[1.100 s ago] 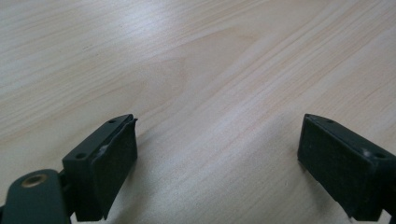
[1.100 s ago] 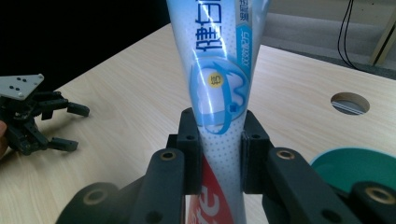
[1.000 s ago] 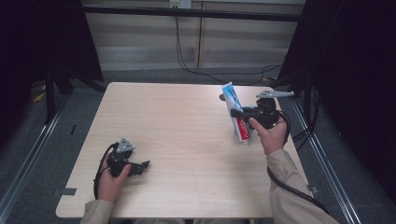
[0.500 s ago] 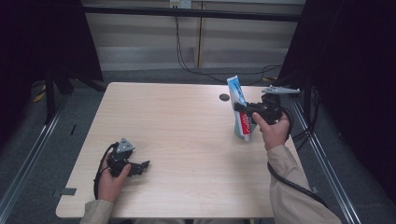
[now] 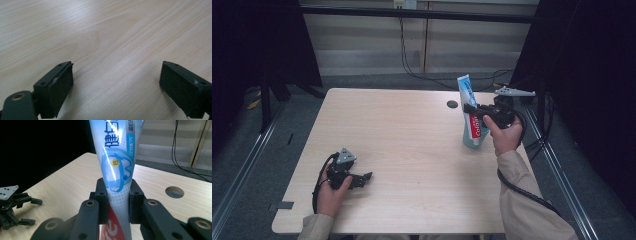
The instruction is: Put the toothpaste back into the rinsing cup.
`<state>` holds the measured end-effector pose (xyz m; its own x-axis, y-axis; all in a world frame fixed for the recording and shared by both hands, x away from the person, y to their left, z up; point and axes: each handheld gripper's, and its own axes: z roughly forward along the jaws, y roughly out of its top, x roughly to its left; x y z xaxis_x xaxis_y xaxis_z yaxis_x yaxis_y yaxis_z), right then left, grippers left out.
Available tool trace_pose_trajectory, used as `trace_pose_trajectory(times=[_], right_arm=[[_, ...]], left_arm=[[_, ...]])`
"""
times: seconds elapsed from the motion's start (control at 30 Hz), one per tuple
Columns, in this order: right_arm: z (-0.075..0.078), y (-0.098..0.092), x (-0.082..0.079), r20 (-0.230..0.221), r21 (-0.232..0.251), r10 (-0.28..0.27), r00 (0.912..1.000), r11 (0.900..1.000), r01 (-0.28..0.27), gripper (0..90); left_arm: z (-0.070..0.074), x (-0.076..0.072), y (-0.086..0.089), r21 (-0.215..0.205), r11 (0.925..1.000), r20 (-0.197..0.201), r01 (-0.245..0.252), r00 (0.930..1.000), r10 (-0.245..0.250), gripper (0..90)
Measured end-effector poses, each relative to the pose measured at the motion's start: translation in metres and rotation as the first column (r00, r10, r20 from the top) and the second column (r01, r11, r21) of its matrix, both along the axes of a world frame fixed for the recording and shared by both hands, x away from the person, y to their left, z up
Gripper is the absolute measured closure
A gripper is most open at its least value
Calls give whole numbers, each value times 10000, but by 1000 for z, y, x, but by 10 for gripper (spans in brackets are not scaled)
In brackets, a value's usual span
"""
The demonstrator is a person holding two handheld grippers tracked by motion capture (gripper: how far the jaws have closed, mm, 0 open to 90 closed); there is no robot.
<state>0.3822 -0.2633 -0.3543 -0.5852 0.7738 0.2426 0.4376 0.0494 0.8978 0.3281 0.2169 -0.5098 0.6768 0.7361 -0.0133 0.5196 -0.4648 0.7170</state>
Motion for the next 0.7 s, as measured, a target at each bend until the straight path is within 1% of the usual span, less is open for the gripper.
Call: trace_pose_trajectory(times=[0.17,0.23,0.47,0.53,0.57,0.63,0.7], right_arm=[[5,-1,3,146,76,-26,9999,10000,25,751],[8,-1,4,204,58,-105,9997,9999,104,751],[13,-5,9,457,258,-307,9985,9992,295,752],[14,-6,10,485,221,-434,9979,9989,424,751],[14,-6,11,509,228,-398,9979,9990,387,751],[14,-6,12,523,105,-545,9971,9985,540,751],[13,-6,14,494,158,-583,9971,9982,575,751]], left_arm=[[0,0,0,-3,10000,-8,-1,10000,1,117],[0,0,0,-4,10000,-1,-2,10000,2,117],[0,0,0,-4,10000,-5,-2,10000,2,117],[0,0,0,0,10000,-5,0,10000,0,117],[0,0,0,12,10000,-5,-11,10000,11,117],[0,0,0,9,10000,-1,-12,10000,12,117],[0,0,0,8,10000,-5,-12,10000,12,117]])
